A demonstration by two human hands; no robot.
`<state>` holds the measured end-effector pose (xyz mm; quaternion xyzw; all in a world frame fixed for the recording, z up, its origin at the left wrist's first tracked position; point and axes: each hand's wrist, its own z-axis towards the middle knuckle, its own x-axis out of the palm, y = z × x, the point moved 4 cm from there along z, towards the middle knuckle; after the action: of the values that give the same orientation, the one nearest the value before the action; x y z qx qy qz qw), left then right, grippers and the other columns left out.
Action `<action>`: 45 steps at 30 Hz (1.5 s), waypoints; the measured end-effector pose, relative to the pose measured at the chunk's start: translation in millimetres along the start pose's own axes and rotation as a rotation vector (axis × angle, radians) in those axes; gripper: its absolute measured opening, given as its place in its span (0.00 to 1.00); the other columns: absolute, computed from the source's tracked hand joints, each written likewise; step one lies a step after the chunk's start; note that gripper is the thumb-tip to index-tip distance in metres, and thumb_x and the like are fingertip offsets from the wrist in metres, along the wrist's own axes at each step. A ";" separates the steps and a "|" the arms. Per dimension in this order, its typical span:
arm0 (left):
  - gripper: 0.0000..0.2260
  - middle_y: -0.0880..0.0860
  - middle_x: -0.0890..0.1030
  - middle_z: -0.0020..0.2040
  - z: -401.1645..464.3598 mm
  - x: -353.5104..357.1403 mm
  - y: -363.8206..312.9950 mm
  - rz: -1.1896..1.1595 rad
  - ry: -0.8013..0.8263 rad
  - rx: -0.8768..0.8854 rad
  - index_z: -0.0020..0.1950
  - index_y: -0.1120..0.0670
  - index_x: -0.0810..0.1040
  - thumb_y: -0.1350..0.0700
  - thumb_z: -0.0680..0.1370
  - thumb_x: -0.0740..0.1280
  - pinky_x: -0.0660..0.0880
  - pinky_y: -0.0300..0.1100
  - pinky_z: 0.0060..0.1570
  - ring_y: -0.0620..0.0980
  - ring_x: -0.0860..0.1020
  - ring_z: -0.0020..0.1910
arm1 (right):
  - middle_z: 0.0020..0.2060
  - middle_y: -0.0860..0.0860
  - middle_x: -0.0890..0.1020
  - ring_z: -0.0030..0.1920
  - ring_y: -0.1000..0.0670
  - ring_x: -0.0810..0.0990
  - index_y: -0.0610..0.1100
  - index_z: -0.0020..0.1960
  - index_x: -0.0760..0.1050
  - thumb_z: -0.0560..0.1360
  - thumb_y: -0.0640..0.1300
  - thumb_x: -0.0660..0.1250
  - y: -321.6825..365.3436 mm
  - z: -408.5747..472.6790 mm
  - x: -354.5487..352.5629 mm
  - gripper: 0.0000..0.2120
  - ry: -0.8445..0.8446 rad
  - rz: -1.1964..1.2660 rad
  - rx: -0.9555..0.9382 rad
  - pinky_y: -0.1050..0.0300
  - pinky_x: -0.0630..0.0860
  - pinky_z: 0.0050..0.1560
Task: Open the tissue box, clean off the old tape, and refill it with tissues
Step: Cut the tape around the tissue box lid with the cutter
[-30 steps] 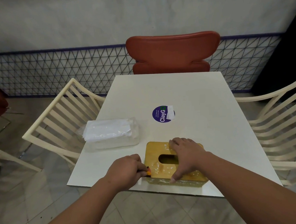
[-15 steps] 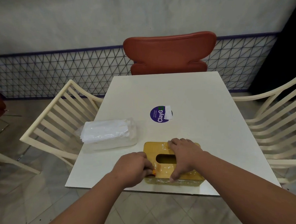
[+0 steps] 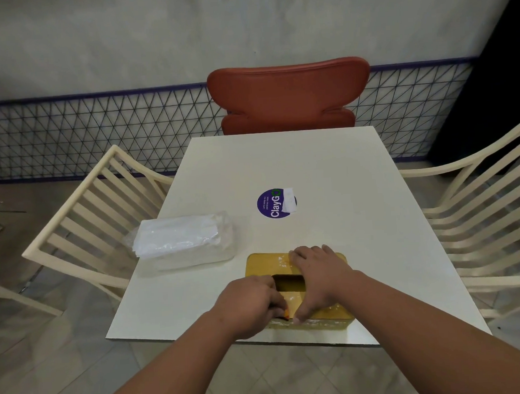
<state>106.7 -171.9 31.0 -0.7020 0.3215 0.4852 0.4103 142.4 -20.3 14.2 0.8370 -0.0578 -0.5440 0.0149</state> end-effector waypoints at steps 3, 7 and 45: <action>0.12 0.44 0.76 0.51 -4.0 -1.4 9.5 0.009 0.008 -0.036 0.59 0.41 0.80 0.43 0.78 0.62 0.70 0.41 0.44 0.46 0.74 0.50 | 0.77 0.49 0.55 0.75 0.44 0.56 0.47 0.79 0.48 0.56 0.74 0.72 -0.7 0.8 0.9 0.64 0.015 -0.009 0.005 0.41 0.47 0.77; 0.12 0.43 0.75 0.50 -13.3 -1.6 29.2 0.009 0.009 -0.096 0.57 0.41 0.80 0.43 0.78 0.61 0.72 0.43 0.45 0.45 0.74 0.50 | 0.77 0.49 0.55 0.76 0.44 0.55 0.47 0.79 0.47 0.56 0.74 0.73 -1.5 1.9 1.9 0.63 0.025 -0.003 0.011 0.40 0.46 0.77; 0.13 0.44 0.75 0.51 -2.8 -3.1 40.0 -0.035 -0.069 -0.143 0.58 0.42 0.79 0.42 0.79 0.60 0.71 0.41 0.45 0.46 0.74 0.49 | 0.77 0.49 0.55 0.75 0.44 0.56 0.48 0.79 0.47 0.56 0.73 0.73 -1.5 2.7 1.2 0.63 0.049 0.020 0.020 0.39 0.46 0.76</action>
<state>72.8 -192.5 23.9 -0.7178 0.2593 0.5239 0.3782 140.5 -18.8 11.9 0.8496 -0.0713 -0.5225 0.0135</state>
